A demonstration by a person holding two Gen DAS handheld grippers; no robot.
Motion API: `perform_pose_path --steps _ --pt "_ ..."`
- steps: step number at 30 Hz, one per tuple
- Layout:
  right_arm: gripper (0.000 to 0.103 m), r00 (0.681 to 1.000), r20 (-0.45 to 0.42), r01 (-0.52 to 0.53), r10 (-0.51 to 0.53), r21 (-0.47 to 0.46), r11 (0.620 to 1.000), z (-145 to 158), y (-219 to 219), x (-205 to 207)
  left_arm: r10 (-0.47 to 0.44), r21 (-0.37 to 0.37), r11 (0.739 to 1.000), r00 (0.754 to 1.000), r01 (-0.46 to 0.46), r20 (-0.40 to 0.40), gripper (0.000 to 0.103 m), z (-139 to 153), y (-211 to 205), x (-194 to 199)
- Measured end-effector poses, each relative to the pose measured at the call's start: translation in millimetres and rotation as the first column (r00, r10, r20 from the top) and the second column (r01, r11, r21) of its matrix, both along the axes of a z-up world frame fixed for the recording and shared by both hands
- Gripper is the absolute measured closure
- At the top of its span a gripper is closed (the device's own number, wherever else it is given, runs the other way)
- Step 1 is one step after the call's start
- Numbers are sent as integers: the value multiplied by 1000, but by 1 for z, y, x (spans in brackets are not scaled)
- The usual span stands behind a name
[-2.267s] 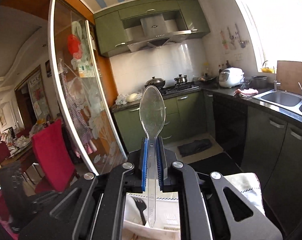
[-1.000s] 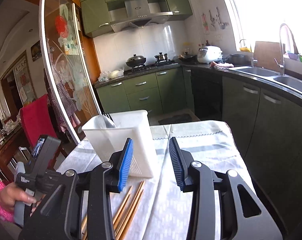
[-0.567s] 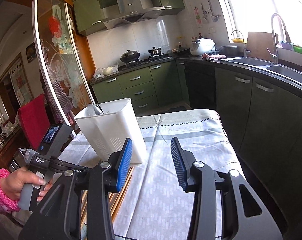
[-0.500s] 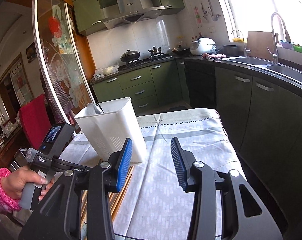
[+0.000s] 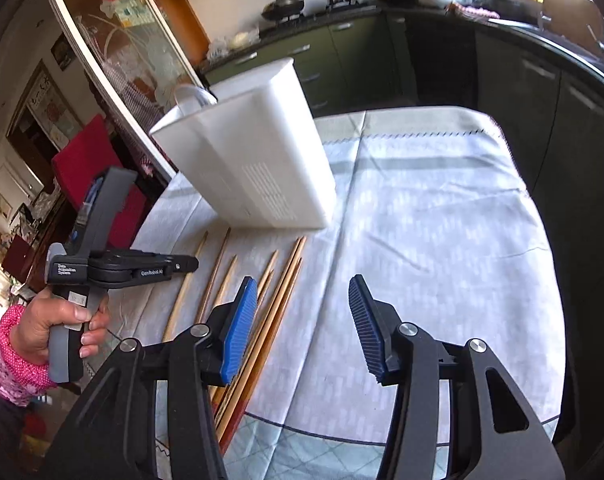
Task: Organize utensils
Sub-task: 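Close the left gripper on a wooden chopstick while the right gripper approaches the chopsticks, then close the right gripper on a chopstick while the left gripper lifts its chopstick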
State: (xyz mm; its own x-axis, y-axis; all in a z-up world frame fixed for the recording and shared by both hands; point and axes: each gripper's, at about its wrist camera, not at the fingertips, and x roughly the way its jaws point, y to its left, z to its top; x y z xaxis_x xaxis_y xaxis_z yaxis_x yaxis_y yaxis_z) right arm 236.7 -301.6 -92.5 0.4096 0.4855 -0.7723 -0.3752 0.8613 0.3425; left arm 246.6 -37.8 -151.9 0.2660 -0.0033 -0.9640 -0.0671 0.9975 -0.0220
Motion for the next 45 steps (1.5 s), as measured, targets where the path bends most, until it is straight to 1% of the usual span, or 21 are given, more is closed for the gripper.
perform_pose_path --steps 3,5,6,7,8,10,12,17,19,21,24,29,32,33,34,36,38,40,42,45 --pt "55 996 -91 -21 15 -61 998 -14 16 16 -9 16 1000 1000 9 -10 96 -1 11 -7" --pt "60 989 -144 -33 19 -99 995 -20 27 25 -6 22 1000 1000 6 -9 96 -2 18 -9" --pt "67 986 -168 -39 19 -116 993 -22 32 30 -8 23 1000 1000 8 -7 95 -2 22 -10" --pt "71 983 -185 -43 18 -134 990 -24 38 34 -18 27 999 1000 18 -4 95 -3 23 -11" --pt "72 980 -197 -48 17 -155 987 -26 44 37 -23 30 999 1000 23 1 95 -4 23 -11" --pt "78 974 -225 -62 19 -186 981 -31 56 42 -33 39 999 999 32 10 95 -3 22 -13" --pt "80 969 -248 -73 21 -204 976 -36 67 46 -45 52 998 999 44 17 95 -2 24 -15" --pt "84 970 -242 -62 -8 -279 958 -46 85 51 -54 43 998 998 53 21 95 0 22 -14" --pt "88 973 -229 -48 -24 -304 951 -48 90 51 -58 42 998 998 57 26 95 -1 24 -14" --pt "88 974 -223 -37 -38 -323 946 -51 95 52 -59 45 997 998 58 31 95 2 20 -17" --pt "88 972 -227 -25 -54 -330 944 -56 98 56 -52 44 998 998 50 36 95 2 20 -18" --pt "88 971 -230 -10 -68 -320 947 -63 106 59 -15 31 999 999 13 50 94 3 21 -19" --pt "88 971 -228 -9 -69 -328 945 -65 106 55 20 -4 1000 998 -19 67 94 3 25 -19" --pt "88 972 -222 -8 -70 -333 943 -65 107 54 28 -20 999 997 -26 72 97 4 26 -20" --pt "88 973 -218 -8 -70 -338 941 -66 110 52 38 -49 998 997 -34 73 97 4 28 -20" --pt "88 974 -213 -6 -71 -342 940 -67 113 51 47 -75 996 994 -40 103 97 8 30 -23" --pt "88 974 -213 -5 -73 -343 939 -68 115 50 44 -69 997 986 -34 163 97 20 32 -28" --pt "88 975 -209 -1 -75 -344 939 -68 116 49 46 -84 996 976 -28 214 97 33 35 -35" --pt "88 975 -207 4 -79 -340 940 -67 115 49 48 -95 995 962 -23 268 97 49 39 -44" --pt "88 977 -198 12 -83 -334 942 -66 114 48 57 -107 994 933 -20 355 97 73 45 -61"
